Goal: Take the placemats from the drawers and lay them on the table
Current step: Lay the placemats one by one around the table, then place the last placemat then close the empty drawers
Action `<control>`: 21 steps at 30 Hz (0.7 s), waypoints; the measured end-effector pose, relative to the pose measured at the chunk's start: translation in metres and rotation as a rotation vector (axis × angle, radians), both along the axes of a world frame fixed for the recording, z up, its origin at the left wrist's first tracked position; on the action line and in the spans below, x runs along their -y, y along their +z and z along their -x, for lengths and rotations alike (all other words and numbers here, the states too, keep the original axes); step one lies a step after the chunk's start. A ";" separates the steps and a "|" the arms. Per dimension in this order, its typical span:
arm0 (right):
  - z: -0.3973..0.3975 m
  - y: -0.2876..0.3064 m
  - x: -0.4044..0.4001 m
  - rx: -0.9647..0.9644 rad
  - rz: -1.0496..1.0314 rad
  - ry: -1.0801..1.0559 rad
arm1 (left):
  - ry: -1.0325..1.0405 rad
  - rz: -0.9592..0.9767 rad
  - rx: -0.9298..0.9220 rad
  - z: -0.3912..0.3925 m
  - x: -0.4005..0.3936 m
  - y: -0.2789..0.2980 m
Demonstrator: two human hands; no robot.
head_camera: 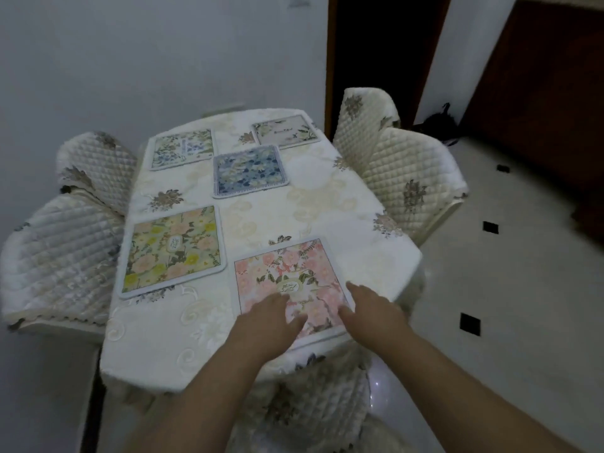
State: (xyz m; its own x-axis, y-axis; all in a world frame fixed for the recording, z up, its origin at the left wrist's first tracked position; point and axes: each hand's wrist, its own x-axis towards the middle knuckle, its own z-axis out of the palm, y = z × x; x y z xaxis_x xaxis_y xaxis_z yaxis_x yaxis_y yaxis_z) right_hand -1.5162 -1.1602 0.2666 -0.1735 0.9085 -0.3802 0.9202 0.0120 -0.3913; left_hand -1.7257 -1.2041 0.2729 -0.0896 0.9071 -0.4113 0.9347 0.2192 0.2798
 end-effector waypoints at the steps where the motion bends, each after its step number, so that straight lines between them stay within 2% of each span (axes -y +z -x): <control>1: -0.008 0.015 0.017 0.005 -0.011 -0.020 | -0.059 -0.022 -0.016 -0.009 0.009 0.016; 9: -0.062 0.113 0.173 -0.036 -0.158 -0.408 | -0.434 -0.314 0.016 -0.057 0.096 0.124; 15: -0.094 0.162 0.286 -0.014 -0.233 -0.595 | -0.614 -0.385 0.129 -0.097 0.151 0.169; 21: -0.139 0.191 0.369 -0.043 -0.252 -0.755 | -0.771 -0.356 0.156 -0.152 0.194 0.181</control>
State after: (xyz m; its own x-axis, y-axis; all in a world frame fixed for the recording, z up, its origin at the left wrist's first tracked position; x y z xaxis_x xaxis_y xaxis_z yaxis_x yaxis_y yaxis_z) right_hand -1.3776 -1.5288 0.4571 0.5137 0.8439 -0.1544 0.6988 -0.5161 -0.4953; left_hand -1.5735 -1.3978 0.4540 0.6378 0.7687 -0.0477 0.7318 -0.5855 0.3488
